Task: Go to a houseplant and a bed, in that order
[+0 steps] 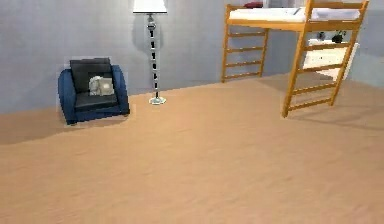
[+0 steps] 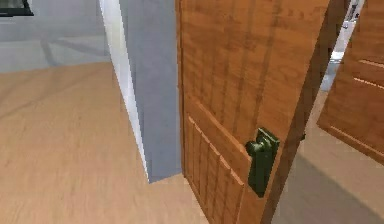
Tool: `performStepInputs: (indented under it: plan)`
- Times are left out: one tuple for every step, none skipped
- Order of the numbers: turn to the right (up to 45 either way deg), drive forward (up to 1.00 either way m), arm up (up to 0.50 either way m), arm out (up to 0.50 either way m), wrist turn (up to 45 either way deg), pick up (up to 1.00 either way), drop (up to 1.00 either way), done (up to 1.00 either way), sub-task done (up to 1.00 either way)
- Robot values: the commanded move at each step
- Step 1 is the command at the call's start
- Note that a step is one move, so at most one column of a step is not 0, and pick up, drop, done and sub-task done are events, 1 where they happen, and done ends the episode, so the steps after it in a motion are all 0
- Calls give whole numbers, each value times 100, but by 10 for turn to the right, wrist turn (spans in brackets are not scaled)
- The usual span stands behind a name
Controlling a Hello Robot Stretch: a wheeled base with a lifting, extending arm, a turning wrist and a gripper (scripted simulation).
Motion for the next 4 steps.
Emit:
performStepInputs:
  plan:
    - [0,5,0,0,0,0,0,0,0]
    - [450,0,0,0,0,0,0,0,0]
    - [0,100,0,0,0,0,0,0,0]
    - [0,100,0,0,0,0,0,0,0]
